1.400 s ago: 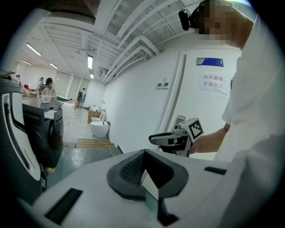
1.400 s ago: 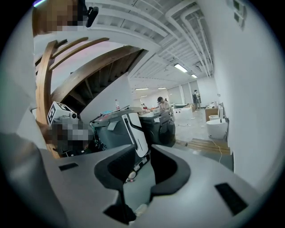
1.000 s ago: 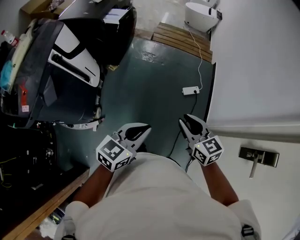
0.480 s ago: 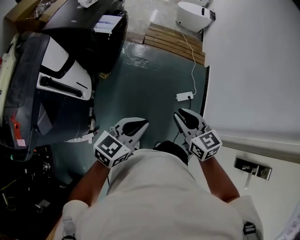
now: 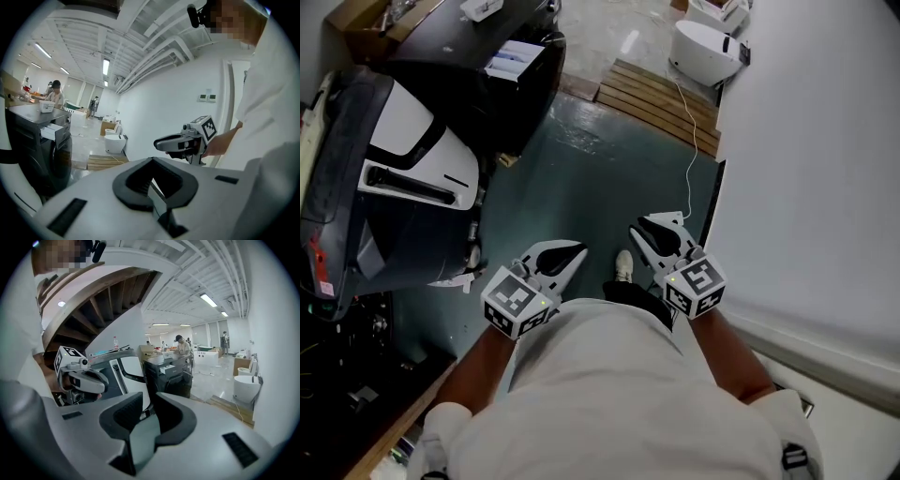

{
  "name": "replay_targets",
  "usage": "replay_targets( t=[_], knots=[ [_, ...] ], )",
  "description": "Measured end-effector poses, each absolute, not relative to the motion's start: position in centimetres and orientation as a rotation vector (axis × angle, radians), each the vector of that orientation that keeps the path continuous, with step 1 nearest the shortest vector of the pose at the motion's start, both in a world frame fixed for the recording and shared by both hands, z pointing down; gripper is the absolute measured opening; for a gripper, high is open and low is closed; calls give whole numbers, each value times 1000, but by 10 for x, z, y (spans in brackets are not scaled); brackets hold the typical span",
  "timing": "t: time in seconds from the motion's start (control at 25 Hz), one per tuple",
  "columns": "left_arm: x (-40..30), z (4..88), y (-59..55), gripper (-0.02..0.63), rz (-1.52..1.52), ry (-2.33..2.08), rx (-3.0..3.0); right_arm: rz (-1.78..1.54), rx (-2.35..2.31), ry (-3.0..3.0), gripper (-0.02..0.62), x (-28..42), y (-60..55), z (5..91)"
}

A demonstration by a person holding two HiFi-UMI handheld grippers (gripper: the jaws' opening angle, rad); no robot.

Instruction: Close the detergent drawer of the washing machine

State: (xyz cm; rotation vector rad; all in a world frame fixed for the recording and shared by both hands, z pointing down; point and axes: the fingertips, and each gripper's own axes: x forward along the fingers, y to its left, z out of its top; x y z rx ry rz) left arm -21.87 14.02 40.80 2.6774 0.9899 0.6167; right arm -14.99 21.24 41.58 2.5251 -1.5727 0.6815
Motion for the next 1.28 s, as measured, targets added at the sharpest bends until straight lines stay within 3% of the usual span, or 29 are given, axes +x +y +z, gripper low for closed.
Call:
replay_targets(
  t=[0.36,0.6,1.28],
  knots=[
    [-91,389,237,-5,579,812,2738,666,2388,-1728,87,-24,281,413],
    [-47,384,270,-5,578,751,2750,676,2359,-1780,87,28,303,420],
    [27,385,130,-5,430,420,2786,633,2124,-1899,87,112,150,444]
  ],
)
